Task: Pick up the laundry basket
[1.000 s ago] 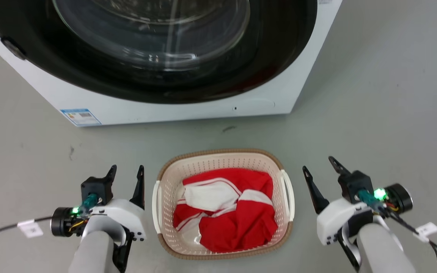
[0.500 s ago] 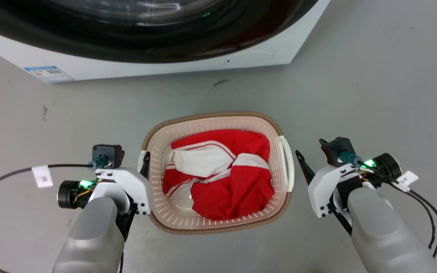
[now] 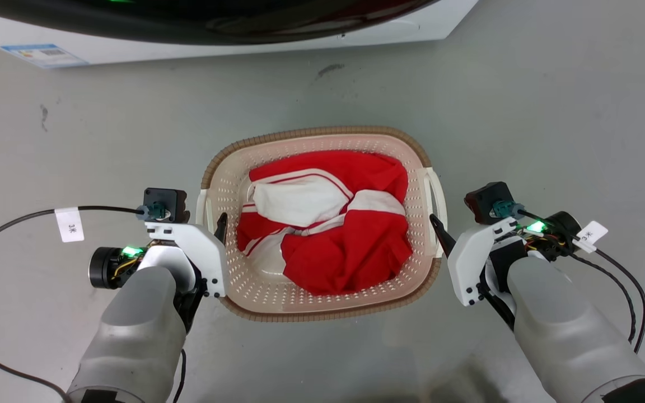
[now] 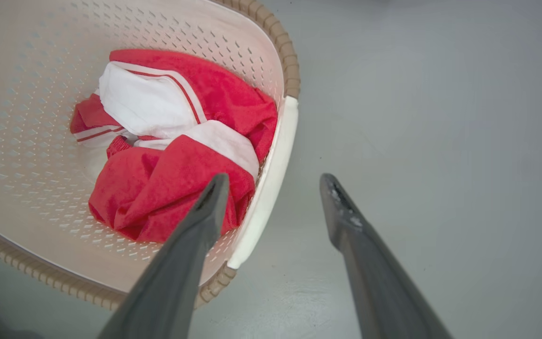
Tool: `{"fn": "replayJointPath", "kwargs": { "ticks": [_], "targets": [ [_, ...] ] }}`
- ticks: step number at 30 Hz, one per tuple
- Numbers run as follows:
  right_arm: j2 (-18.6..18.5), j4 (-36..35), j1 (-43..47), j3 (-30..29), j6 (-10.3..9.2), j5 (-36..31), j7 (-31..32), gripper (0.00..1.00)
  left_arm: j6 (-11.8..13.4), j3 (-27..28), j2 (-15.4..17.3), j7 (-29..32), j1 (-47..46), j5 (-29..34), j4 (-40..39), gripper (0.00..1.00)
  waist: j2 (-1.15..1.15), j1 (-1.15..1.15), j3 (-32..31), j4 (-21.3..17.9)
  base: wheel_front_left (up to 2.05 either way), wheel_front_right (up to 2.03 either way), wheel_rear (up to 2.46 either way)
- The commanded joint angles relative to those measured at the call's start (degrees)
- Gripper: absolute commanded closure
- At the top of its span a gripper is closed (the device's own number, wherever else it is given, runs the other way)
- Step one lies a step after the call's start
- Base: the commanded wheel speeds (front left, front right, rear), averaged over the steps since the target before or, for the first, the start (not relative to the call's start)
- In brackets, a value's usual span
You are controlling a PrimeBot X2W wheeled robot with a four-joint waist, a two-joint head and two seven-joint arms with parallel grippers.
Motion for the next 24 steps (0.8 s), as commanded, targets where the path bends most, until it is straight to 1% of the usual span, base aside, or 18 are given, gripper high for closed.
{"fn": "replayJointPath", "kwargs": {
  "ticks": [1,10,24],
  "targets": [
    [-0.1,0.5,-1.4,0.9,-0.04,1.1,0.7,0.00,-0.1,-0.7,0.3,0.5,-1.1,-0.9,0.4,0.00,0.00,-0.01,1.9,0.4,0.00,0.00,0.00],
    [-0.1,1.8,-3.0,2.5,-0.04,3.9,2.3,0.00,-0.1,-2.9,0.4,1.0,-2.6,-3.2,1.1,0.00,0.00,-0.01,5.7,0.9,0.00,0.00,0.00],
    [-0.1,3.1,-5.4,3.2,-0.04,5.7,2.8,0.00,-0.1,-6.9,-0.3,1.2,-4.3,-6.4,1.6,0.00,0.00,-0.01,10.1,1.6,0.00,0.00,0.00]
  ]
}}
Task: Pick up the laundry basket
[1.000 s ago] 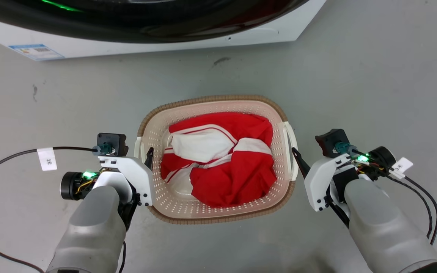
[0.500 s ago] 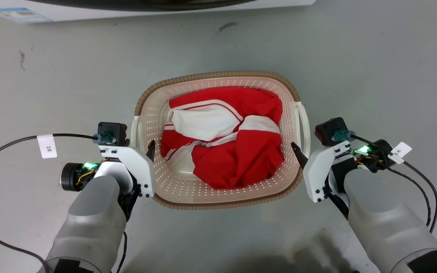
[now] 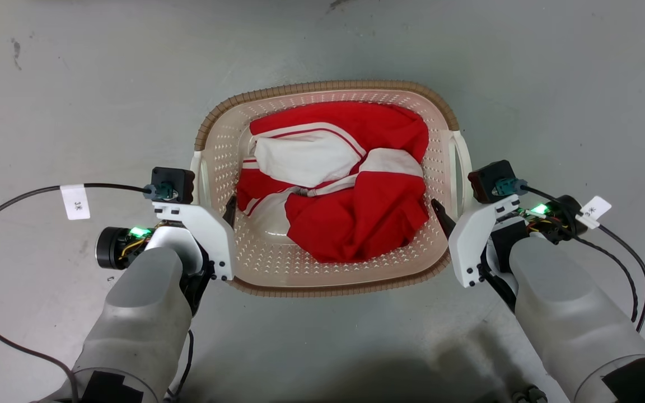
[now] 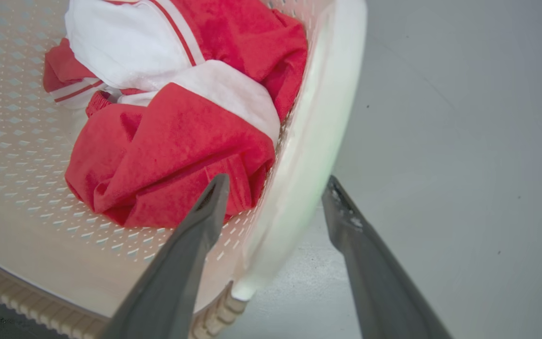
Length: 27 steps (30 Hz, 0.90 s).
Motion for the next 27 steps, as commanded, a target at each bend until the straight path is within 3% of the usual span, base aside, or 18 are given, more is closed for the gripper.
{"fn": "replayJointPath", "kwargs": {
  "ticks": [1,2,3,16,27],
  "targets": [
    [-0.1,0.2,-1.1,0.1,-0.04,0.7,0.4,0.00,-0.1,-0.4,0.0,0.2,-0.6,-0.3,0.3,0.34,0.00,-0.01,0.4,0.1,0.00,0.00,0.00],
    [-0.1,0.3,-1.1,0.1,-0.04,0.7,0.5,0.87,-0.1,-0.7,0.0,0.3,-0.7,-0.6,0.3,0.87,0.00,-0.01,0.5,0.2,0.00,0.00,0.00],
    [-0.1,0.4,-1.2,0.2,-0.04,0.7,0.5,1.00,-0.1,-0.9,0.0,0.4,-0.8,-0.8,0.3,1.00,0.00,-0.01,0.7,0.2,0.00,0.00,0.00],
    [-0.2,0.7,-0.5,1.3,-0.03,1.4,1.1,1.00,-0.1,-4.0,-0.2,0.8,-0.7,-3.4,0.6,1.00,0.00,-0.01,-1.0,0.4,0.00,0.00,0.00],
    [0.0,-0.4,3.1,5.5,-0.02,6.5,4.7,1.00,-0.1,-6.6,-0.8,3.6,2.1,-6.8,0.6,1.00,0.00,-0.01,-8.1,0.3,0.00,0.00,0.00]
  ]
}}
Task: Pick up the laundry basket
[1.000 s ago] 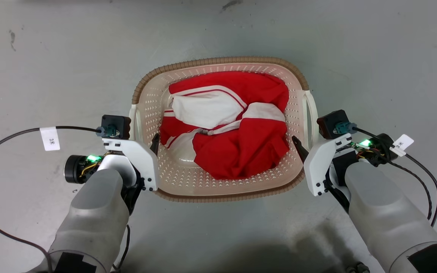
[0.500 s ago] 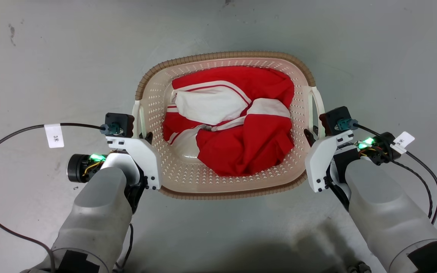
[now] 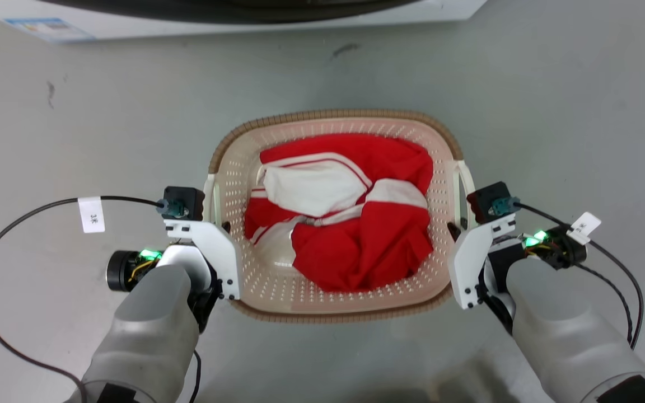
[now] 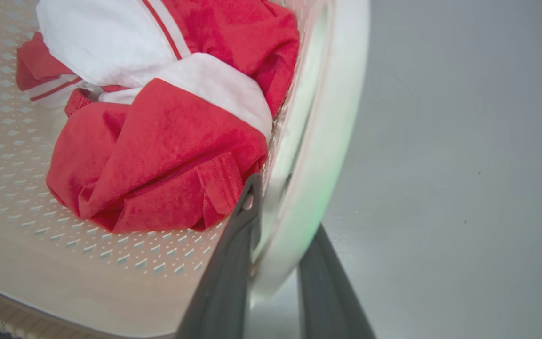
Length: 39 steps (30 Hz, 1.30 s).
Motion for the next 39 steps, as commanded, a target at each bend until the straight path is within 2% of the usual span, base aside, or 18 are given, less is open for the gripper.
{"fn": "replayJointPath", "kwargs": {
  "ticks": [1,23,39],
  "targets": [
    [0.1,-0.6,1.2,1.3,0.01,0.8,0.7,1.00,-0.1,-0.7,-0.2,0.4,1.1,-0.7,-0.2,1.00,0.00,0.00,-2.9,-0.2,0.00,0.00,0.00],
    [0.4,-2.0,8.5,12.7,0.09,12.7,8.7,1.00,-0.3,-9.0,0.3,12.4,10.6,-10.2,-3.3,1.00,0.00,0.00,-22.8,-1.1,0.00,0.00,0.00],
    [0.5,-3.0,12.5,19.3,0.11,19.6,15.6,1.00,-0.4,-14.6,1.6,20.1,15.1,-16.7,-5.5,1.00,0.00,0.00,-32.8,-0.8,0.00,0.00,0.00]
  ]
}}
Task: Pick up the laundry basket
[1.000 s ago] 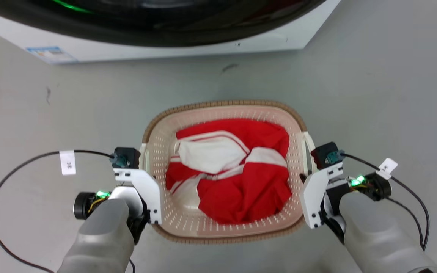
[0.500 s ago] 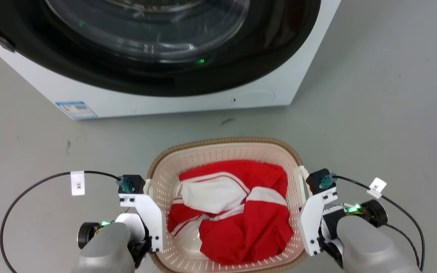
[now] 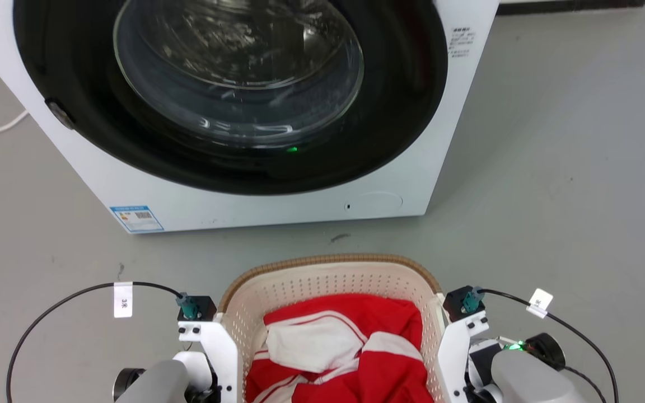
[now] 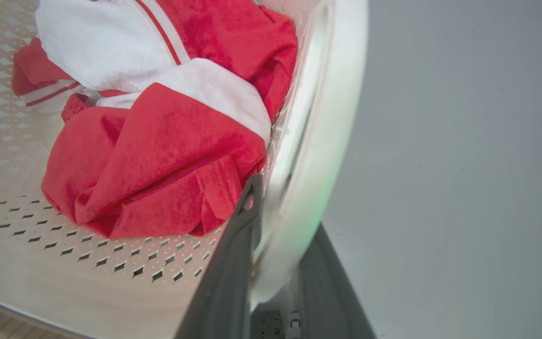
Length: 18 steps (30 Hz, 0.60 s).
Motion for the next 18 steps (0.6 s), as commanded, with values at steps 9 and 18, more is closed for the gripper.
{"fn": "replayJointPath", "kwargs": {
  "ticks": [9,18],
  "targets": [
    [0.9,-1.6,2.1,4.4,0.28,4.8,4.8,1.00,-0.7,-3.5,-0.3,4.9,2.1,-3.6,-2.0,1.00,-0.01,0.01,-5.5,-0.1,0.00,0.00,0.00],
    [-0.5,-3.4,1.9,8.4,0.28,9.3,9.2,1.00,-0.7,-6.0,0.3,10.2,1.9,-7.3,-2.9,1.00,-0.01,0.01,-8.2,0.1,0.00,0.00,0.00]
  ]
}}
